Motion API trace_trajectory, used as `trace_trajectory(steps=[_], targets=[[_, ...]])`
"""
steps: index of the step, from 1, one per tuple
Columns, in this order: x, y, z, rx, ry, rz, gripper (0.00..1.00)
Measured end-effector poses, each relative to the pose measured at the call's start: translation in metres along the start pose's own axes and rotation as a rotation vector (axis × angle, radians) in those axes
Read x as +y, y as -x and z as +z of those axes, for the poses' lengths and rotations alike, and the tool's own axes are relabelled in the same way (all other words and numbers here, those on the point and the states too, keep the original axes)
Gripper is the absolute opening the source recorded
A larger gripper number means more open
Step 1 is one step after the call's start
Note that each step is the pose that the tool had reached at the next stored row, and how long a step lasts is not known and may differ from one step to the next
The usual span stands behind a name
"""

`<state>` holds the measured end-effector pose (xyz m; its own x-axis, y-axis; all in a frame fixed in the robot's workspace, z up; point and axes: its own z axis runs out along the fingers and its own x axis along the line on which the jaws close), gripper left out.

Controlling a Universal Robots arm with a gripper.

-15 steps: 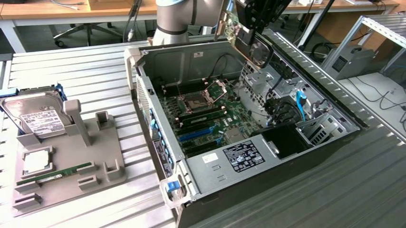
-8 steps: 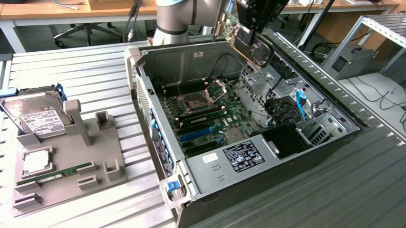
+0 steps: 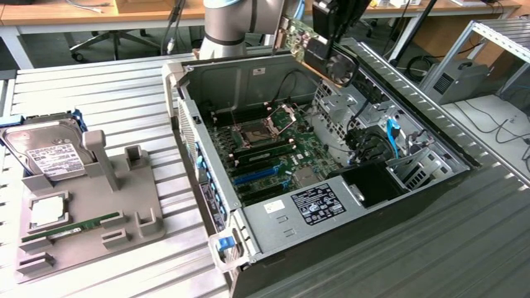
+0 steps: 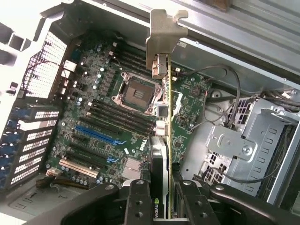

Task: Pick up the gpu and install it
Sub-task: 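Insert the gpu into the slot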

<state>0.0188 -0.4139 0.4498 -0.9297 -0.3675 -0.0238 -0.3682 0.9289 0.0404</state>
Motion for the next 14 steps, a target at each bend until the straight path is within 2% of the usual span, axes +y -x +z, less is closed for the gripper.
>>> trace_trajectory(steps=[5,8,10,14], targets=[[0.0009,0.0004,0.0002,0.0048,0.0029,-0.120,0.27],[0.0020,0.0008,0.0005,0.0087,0.0051,-0.215,0.27],[0.0048,0.0019,0.0007,0.0139,0.0082,-0.344,0.27],[0.0055,0.0021,0.0008,0.0163,0.0096,-0.402,0.27]])
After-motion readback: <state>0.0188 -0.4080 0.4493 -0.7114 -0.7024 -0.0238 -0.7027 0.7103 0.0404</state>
